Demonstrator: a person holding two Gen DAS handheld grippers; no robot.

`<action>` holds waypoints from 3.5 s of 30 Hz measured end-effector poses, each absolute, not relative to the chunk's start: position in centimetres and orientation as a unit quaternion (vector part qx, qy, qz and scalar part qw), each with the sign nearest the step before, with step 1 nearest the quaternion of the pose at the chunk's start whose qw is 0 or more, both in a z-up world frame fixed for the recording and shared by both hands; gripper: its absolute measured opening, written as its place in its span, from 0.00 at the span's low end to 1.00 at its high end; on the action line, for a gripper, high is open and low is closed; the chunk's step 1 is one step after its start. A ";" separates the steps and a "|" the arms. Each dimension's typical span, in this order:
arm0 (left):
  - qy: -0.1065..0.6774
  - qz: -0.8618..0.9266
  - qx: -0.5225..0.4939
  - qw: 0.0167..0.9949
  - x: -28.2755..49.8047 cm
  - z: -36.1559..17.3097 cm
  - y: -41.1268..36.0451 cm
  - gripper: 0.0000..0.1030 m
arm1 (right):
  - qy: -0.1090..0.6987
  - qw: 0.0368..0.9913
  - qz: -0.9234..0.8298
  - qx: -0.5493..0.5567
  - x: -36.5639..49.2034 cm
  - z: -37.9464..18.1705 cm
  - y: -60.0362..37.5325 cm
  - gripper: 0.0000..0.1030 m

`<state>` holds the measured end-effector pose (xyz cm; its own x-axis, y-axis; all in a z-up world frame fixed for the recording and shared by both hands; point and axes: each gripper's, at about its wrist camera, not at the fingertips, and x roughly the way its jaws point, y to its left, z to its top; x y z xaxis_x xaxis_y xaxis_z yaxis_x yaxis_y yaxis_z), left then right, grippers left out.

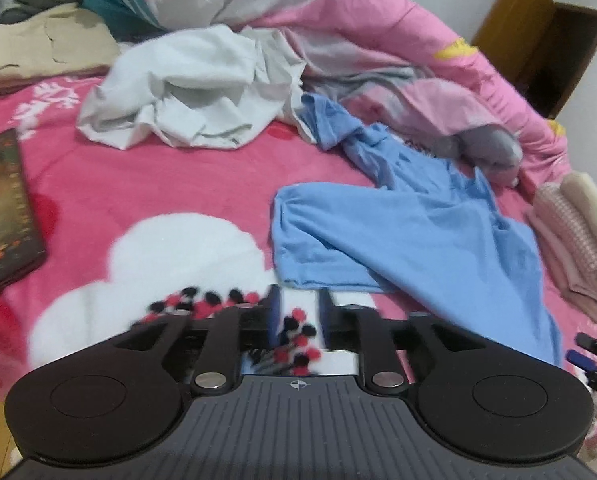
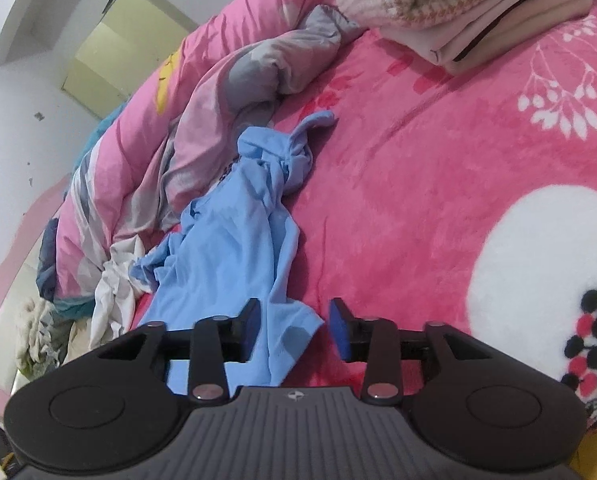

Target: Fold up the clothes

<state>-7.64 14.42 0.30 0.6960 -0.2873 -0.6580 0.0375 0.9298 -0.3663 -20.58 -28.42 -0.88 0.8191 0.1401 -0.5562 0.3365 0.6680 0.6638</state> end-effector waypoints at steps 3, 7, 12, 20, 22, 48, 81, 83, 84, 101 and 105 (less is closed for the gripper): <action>0.377 -0.083 -0.159 0.909 -6.2 -0.3 13.5 0.29 | 0.310 0.865 -0.052 0.391 -19.5 -1.3 -27.9 0.42; 0.387 -0.077 -0.130 0.910 -4.8 -1.1 12.0 0.29 | 0.331 0.866 -0.048 0.371 -18.1 -1.9 -27.2 0.42; 0.370 -0.051 -0.094 0.923 -5.0 -1.1 10.7 0.13 | 0.328 0.885 -0.047 0.327 -18.0 -1.7 -25.9 0.04; 0.353 -0.066 -0.110 0.927 -6.9 1.2 11.5 0.00 | 0.245 0.914 -0.052 0.320 -21.4 3.2 -27.2 0.03; 0.351 -0.081 -0.121 0.925 -7.8 2.0 12.1 0.00 | 0.228 0.920 -0.056 0.315 -22.6 4.7 -27.6 0.03; 0.381 -0.166 -0.154 0.896 -9.6 0.2 12.1 0.48 | 0.320 0.886 -0.154 0.297 -26.9 -0.3 -29.9 0.07; 0.432 -0.223 -0.180 0.855 -11.7 -0.7 12.7 0.18 | 0.335 0.881 -0.230 0.242 -24.4 2.2 -31.1 0.36; 0.419 -0.224 -0.183 0.861 -11.5 -0.3 13.3 0.37 | 0.315 0.893 -0.234 0.219 -24.0 4.5 -30.8 0.37; 0.413 -0.222 -0.186 0.864 -11.3 -0.1 13.6 0.50 | 0.305 0.902 -0.224 0.206 -23.3 5.6 -30.3 0.37; 0.406 -0.275 -0.167 0.856 -4.8 -2.3 11.3 0.42 | 0.375 0.912 0.146 -0.080 9.7 3.1 -5.6 0.41; 0.405 -0.291 -0.200 0.843 -4.5 -3.1 12.5 0.42 | 0.414 0.898 0.123 -0.082 16.1 -0.8 -3.5 0.38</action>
